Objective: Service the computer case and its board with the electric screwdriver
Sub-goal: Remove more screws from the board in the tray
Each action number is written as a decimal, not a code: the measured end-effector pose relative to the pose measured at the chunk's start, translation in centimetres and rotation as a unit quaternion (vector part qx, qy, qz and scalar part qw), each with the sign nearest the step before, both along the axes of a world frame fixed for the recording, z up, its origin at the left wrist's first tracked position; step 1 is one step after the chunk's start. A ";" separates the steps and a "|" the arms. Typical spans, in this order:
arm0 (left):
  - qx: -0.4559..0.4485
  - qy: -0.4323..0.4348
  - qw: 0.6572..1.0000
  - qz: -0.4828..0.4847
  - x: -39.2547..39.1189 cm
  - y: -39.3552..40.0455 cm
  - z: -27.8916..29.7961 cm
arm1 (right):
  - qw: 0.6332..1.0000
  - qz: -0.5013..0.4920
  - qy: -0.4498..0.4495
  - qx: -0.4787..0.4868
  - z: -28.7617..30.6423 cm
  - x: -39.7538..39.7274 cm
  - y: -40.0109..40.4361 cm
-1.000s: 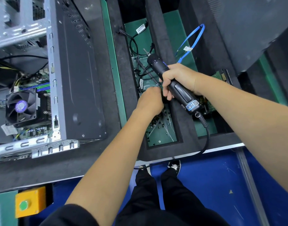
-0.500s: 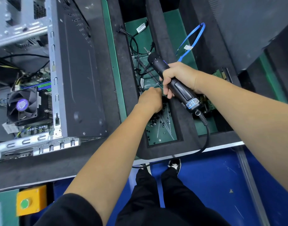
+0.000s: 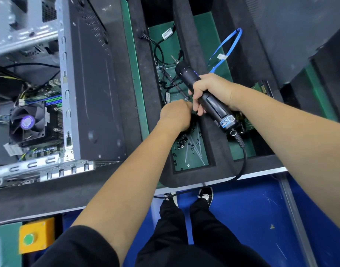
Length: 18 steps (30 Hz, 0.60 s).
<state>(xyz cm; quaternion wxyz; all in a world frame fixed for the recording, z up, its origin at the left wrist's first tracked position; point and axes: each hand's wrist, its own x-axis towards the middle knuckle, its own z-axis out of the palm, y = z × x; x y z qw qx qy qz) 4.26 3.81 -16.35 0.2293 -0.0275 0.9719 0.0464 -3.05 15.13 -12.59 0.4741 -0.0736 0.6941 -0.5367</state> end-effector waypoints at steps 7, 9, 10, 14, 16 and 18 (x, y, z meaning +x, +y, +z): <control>0.050 -0.010 0.998 0.025 1.1 1.2 -0.8 | 1.000 -0.002 0.001 -0.003 -0.1 0.1 0.1; 0.066 0.001 0.997 0.039 1.2 1.1 -0.7 | 1.000 -0.001 0.003 -0.003 -0.1 0.1 0.1; 0.073 -0.003 0.996 0.045 1.2 1.0 -0.6 | 1.000 -0.002 0.002 -0.003 0.0 0.1 0.1; 0.103 -0.018 0.992 0.064 1.1 0.7 -0.3 | 1.000 -0.002 0.002 0.000 0.1 0.2 0.1; 0.127 -0.022 0.987 0.091 0.8 0.5 -0.2 | 1.000 -0.003 0.000 0.003 0.2 0.2 0.1; 0.153 -0.028 0.981 0.118 0.2 0.3 0.2 | 1.000 -0.002 0.001 0.004 0.2 0.2 0.1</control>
